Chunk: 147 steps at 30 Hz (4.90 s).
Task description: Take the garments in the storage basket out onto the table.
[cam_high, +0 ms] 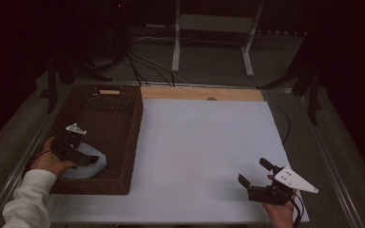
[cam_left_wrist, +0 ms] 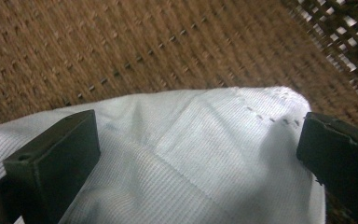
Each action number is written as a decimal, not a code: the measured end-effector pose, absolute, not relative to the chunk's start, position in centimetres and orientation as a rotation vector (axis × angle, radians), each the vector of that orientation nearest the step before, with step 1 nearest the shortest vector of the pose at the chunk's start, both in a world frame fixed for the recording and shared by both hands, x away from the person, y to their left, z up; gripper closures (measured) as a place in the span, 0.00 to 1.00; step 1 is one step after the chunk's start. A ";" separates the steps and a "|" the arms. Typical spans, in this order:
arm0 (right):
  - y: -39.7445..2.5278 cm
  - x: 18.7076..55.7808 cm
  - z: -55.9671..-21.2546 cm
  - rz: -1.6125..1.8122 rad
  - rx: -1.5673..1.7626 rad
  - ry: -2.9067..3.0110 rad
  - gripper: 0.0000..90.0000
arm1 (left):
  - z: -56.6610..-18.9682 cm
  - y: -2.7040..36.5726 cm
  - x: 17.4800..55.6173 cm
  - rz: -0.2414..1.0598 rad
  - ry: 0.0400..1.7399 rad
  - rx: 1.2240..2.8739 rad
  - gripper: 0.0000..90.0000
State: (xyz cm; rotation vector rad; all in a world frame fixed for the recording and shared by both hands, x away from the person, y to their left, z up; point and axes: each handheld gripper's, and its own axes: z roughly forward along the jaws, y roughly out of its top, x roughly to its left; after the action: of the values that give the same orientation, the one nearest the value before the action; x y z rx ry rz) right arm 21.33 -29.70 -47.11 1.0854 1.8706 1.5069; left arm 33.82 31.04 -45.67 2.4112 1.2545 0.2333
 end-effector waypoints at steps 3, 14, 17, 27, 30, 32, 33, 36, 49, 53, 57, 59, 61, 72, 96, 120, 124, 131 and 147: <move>-29.7 21.3 -47.1 1.508 1.086 1.869 0.00 | -45.8 30.9 33.9 0.231 1.259 2.429 0.03; -29.7 21.3 -47.1 1.508 1.086 1.871 0.00 | -45.6 31.3 34.2 0.128 1.248 2.440 0.57; -29.7 21.3 -47.1 1.508 1.086 1.873 0.00 | -45.6 31.3 34.2 0.118 1.239 2.447 0.67; -29.7 21.4 -47.1 1.509 1.085 1.875 0.00 | -45.1 31.2 34.1 0.192 1.217 2.437 0.86; -29.6 21.4 -47.1 1.508 1.085 1.876 0.00 | -44.7 31.1 34.2 0.225 1.231 2.424 0.87; -29.7 21.4 -47.1 1.507 1.084 1.876 0.00 | -44.3 31.0 34.4 0.233 1.255 2.412 0.87; -29.7 21.4 -47.1 1.507 1.084 1.876 0.00 | -44.3 31.0 34.4 0.233 1.255 2.412 0.88; -29.7 21.4 -47.1 1.511 1.085 1.875 0.00 | -43.6 30.7 34.6 0.263 1.257 2.390 0.88; -29.7 21.4 -47.1 1.512 1.084 1.878 0.00 | -42.3 30.7 34.2 0.322 1.242 2.330 0.88; -29.6 21.4 -47.1 1.514 1.085 1.880 0.00 | -41.8 30.6 34.0 0.336 1.224 2.311 0.89; -29.6 21.4 -47.1 1.515 1.084 1.881 0.00 | -41.3 30.5 33.9 0.346 1.209 2.290 0.89; -29.6 21.4 -47.1 1.515 1.084 1.882 0.00 | -41.0 30.4 33.9 0.355 1.201 2.288 0.88; -29.6 21.5 -47.1 1.516 1.084 1.882 0.00 | -40.7 30.3 33.8 0.363 1.191 2.284 0.89; -29.6 21.5 -47.1 1.517 1.084 1.883 0.00 | -39.4 29.6 33.8 0.379 1.147 2.263 0.89; -29.6 21.4 -47.1 1.520 1.082 1.882 0.00 | -36.2 28.2 33.5 0.402 1.045 2.211 0.89; -29.6 21.5 -47.1 1.522 1.081 1.881 0.00 | -35.0 28.3 33.0 0.385 1.006 2.166 0.89; -29.6 21.5 -47.1 1.522 1.082 1.882 0.00 | -34.7 28.4 32.8 0.380 0.996 2.165 0.89; -29.6 21.5 -47.2 1.523 1.081 1.884 0.00 | -34.2 28.1 32.7 0.375 0.974 2.160 0.89; -29.6 21.5 -47.1 1.524 1.082 1.882 0.00 | -33.0 27.2 32.5 0.343 0.906 2.158 0.89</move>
State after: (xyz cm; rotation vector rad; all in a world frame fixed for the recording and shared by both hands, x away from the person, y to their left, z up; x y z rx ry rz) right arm 21.51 -29.64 -47.14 1.0822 1.8822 1.5237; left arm 32.48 27.20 -32.99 2.1582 0.9062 0.3434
